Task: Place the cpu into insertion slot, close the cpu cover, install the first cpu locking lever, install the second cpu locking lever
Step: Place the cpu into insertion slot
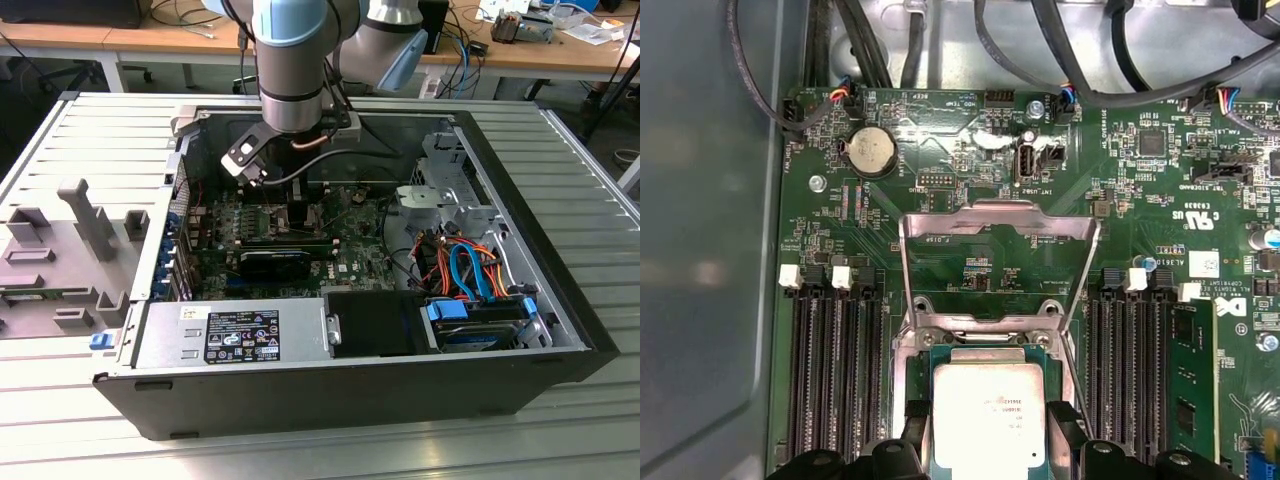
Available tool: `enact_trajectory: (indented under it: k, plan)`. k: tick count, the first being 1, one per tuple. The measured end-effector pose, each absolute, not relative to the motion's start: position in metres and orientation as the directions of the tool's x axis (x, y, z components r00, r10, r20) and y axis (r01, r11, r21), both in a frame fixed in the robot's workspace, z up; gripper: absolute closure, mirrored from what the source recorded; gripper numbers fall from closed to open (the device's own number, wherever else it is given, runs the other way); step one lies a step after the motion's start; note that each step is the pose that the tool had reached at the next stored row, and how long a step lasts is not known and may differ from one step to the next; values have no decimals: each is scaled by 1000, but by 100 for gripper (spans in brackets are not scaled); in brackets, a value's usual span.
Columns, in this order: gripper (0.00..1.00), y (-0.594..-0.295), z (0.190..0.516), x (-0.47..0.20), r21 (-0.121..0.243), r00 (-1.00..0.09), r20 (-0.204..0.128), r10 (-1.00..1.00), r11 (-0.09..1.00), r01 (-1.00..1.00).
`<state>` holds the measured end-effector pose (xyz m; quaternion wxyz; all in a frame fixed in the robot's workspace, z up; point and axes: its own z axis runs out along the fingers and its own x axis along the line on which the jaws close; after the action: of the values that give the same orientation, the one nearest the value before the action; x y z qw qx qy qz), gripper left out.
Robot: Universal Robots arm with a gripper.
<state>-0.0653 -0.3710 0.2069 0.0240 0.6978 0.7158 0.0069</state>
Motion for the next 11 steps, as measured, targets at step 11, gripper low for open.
enact_trajectory:
  k: [11]
  plan:
    - [46,-371,204,-65,43,-25,-25,999,26,999]
